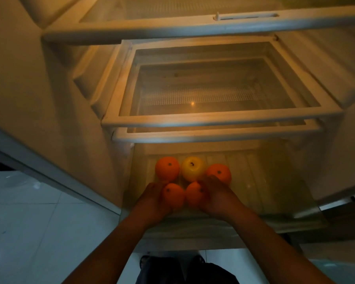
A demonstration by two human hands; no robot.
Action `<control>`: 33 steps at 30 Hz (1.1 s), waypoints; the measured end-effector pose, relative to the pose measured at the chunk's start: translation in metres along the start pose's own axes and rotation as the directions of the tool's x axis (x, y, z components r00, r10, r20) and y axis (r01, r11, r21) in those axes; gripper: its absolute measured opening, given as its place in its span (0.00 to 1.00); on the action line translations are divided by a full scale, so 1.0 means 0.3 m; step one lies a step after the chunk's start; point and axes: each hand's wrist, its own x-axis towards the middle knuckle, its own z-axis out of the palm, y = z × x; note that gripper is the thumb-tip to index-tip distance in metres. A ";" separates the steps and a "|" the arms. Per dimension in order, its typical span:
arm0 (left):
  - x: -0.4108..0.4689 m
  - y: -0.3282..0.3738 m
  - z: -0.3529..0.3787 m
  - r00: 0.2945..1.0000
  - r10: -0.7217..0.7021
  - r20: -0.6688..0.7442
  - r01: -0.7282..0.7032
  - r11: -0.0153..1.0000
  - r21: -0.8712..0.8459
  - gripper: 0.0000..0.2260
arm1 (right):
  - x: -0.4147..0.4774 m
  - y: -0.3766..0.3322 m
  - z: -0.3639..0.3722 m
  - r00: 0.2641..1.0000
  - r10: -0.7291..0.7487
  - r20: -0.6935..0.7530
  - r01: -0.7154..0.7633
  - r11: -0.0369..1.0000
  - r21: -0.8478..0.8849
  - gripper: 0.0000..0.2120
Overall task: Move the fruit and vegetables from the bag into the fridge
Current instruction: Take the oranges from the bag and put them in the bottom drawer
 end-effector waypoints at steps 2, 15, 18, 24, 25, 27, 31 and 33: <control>-0.006 0.009 -0.005 1.000 -0.004 0.007 0.004 1.000 -0.006 0.28 | -0.006 -0.004 -0.006 1.000 -0.015 -0.011 0.015 0.999 -0.032 0.12; -0.125 0.126 -0.109 0.991 0.047 -0.123 -0.053 0.997 -0.051 0.20 | -0.110 -0.049 -0.200 0.985 0.040 -0.166 -0.029 0.997 0.071 0.19; -0.159 0.131 -0.111 0.993 0.049 -0.110 -0.054 0.998 -0.044 0.19 | -0.153 -0.048 -0.212 0.983 0.046 -0.177 -0.030 0.995 0.093 0.18; -0.195 0.116 -0.099 0.995 0.088 -0.046 -0.087 0.996 0.016 0.21 | -0.207 -0.029 -0.139 0.983 0.051 -0.177 -0.043 0.998 0.046 0.22; -0.201 0.112 -0.103 0.994 0.098 -0.045 -0.098 0.995 0.013 0.21 | -0.217 -0.037 -0.133 0.980 0.053 -0.193 -0.046 0.998 0.040 0.22; -0.215 0.110 -0.118 0.989 0.138 -0.047 -0.137 0.990 0.020 0.20 | -0.238 -0.057 -0.118 0.966 0.058 -0.251 -0.048 0.998 0.044 0.22; -0.248 0.100 -0.134 0.974 0.225 -0.017 -0.224 0.974 0.019 0.21 | -0.295 -0.122 -0.075 0.942 0.060 -0.330 -0.040 0.997 0.067 0.22; -0.260 0.100 -0.132 0.967 0.253 0.019 -0.253 0.967 0.011 0.20 | -0.326 -0.145 -0.050 0.938 0.068 -0.340 -0.059 0.998 0.038 0.22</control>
